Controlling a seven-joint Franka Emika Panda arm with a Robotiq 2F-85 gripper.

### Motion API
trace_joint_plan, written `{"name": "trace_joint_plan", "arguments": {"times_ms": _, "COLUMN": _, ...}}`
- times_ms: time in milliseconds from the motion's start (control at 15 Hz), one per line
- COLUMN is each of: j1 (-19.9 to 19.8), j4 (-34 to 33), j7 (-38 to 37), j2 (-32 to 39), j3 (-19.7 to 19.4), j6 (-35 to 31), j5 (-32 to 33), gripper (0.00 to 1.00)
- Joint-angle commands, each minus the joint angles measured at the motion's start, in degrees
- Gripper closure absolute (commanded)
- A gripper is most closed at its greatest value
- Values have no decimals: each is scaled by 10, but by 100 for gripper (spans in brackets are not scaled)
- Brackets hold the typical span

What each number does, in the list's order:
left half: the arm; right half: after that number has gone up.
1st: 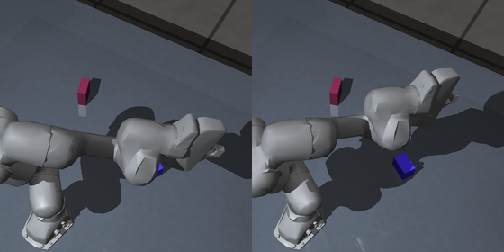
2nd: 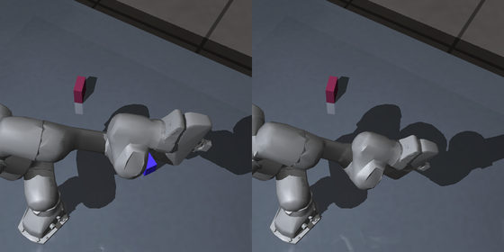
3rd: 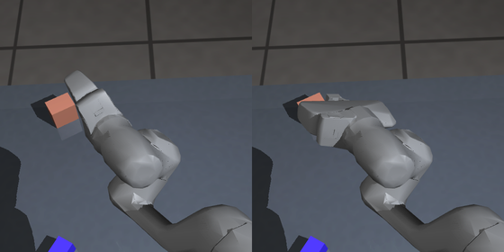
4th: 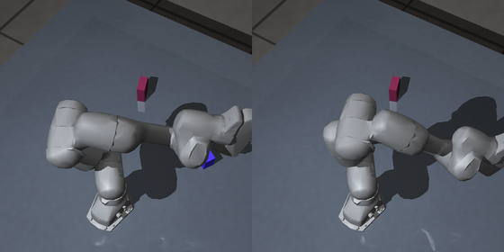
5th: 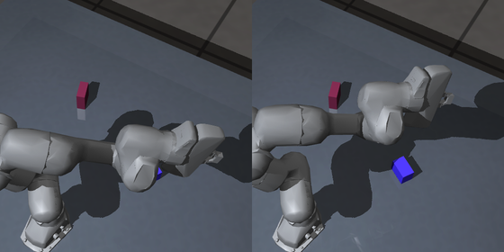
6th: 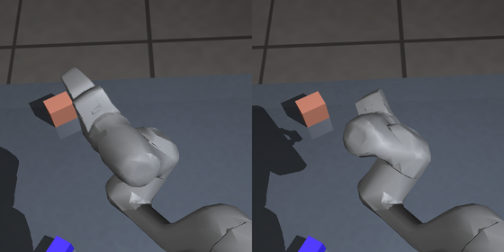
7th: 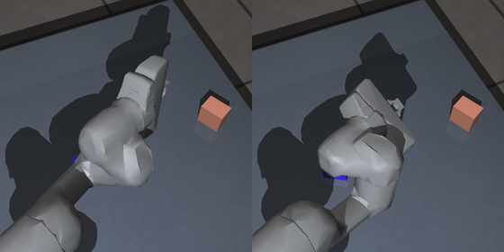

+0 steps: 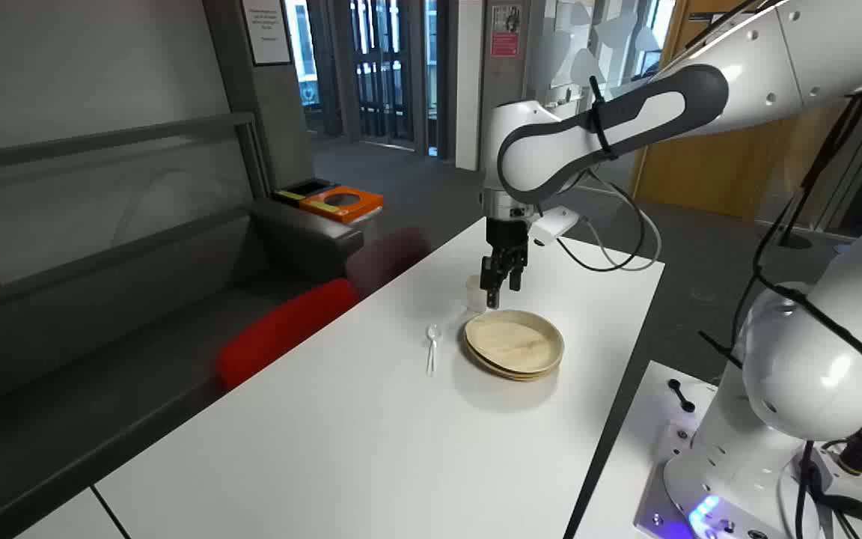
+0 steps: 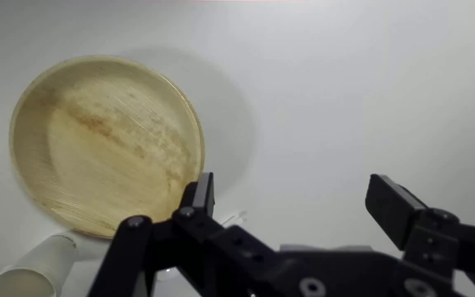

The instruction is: Put the white spoons on the stacked plates.

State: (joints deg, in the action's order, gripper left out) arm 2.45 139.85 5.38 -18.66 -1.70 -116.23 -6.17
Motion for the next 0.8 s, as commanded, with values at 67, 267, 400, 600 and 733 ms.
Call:
{"name": "trace_joint_plan", "arguments": {"times_ms": 67, "j1": -4, "j4": -1, "j7": 1, "j2": 0, "j3": 3, "j6": 1, "j5": -1, "gripper": 0}}
{"name": "trace_joint_plan", "arguments": {"times_ms": 267, "j1": -4, "j4": -1, "j7": 1, "j2": 0, "j3": 3, "j6": 1, "j5": -1, "gripper": 0}}
{"name": "trace_joint_plan", "arguments": {"times_ms": 400, "j1": -6, "j4": -14, "j7": -51, "j2": 21, "j3": 18, "j6": -37, "j5": 4, "gripper": 0}}
{"name": "trace_joint_plan", "arguments": {"times_ms": 600, "j1": -9, "j4": -43, "j7": -129, "j2": 69, "j3": 34, "j6": -124, "j5": -3, "gripper": 0}}
{"name": "trace_joint_plan", "arguments": {"times_ms": 733, "j1": -13, "j4": -68, "j7": -187, "j2": 111, "j3": 40, "j6": -184, "j5": -3, "gripper": 0}}
